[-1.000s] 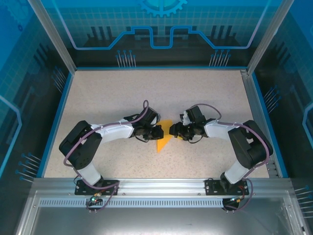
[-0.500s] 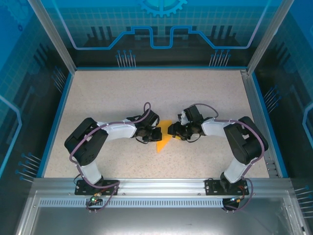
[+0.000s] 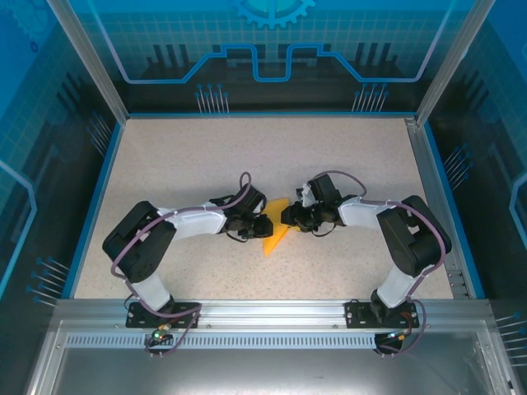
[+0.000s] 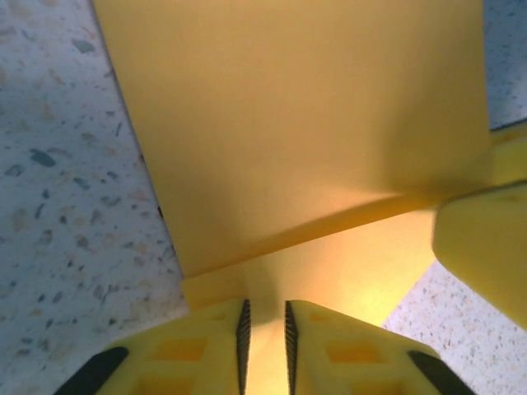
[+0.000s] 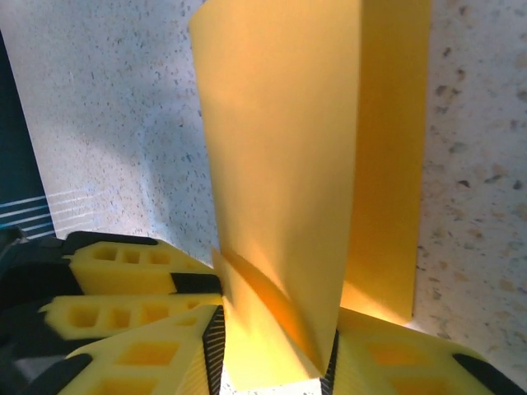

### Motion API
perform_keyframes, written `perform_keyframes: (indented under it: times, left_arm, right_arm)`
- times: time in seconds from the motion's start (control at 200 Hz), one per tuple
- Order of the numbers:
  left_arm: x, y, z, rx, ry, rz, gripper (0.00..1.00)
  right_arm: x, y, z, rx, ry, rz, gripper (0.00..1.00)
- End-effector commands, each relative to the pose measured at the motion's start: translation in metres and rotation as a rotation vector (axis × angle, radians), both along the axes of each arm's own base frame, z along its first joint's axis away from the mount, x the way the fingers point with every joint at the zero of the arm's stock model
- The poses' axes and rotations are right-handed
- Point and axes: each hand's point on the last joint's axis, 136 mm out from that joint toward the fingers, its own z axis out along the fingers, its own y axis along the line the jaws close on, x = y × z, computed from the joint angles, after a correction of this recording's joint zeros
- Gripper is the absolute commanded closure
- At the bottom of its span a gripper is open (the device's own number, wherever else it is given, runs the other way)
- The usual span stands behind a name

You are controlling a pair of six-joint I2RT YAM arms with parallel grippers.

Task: Fold a paper plane with a square sheet of paper (pick it up from the middle)
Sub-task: Fourth fold the wing at the center of the table.

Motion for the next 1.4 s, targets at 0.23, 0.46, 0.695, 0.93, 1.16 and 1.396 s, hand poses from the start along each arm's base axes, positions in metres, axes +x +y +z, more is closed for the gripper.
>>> perform_keyframes:
  times: [0.23, 0.46, 0.695, 0.93, 1.16, 1.396]
  left_arm:
    - [-0.025, -0.006, 0.030, 0.068, -0.143, -0.068, 0.57]
    - [-0.038, -0.009, 0.015, 0.233, -0.188, -0.062, 0.54]
    - [-0.034, -0.017, 0.009, 0.341, -0.245, -0.050, 0.52]
    - [-0.030, -0.015, 0.006, 0.488, -0.303, -0.048, 0.53]
    - [-0.028, -0.006, 0.002, 0.597, -0.332, -0.001, 0.56]
    - [-0.027, -0.005, -0.001, 0.636, -0.354, 0.005, 0.67]
  right_arm:
    - [-0.008, 0.013, 0.005, 0.032, 0.000, 0.092, 0.78]
    - [-0.008, 0.014, 0.010, 0.038, 0.002, 0.092, 0.82]
    - [-0.009, 0.013, 0.014, 0.031, 0.007, 0.092, 0.82]
    - [-0.005, 0.017, 0.021, 0.054, 0.009, 0.087, 0.82]
    - [-0.008, 0.015, 0.018, 0.045, 0.029, 0.088, 0.83]
    - [-0.002, 0.019, 0.026, 0.051, 0.010, 0.094, 0.83]
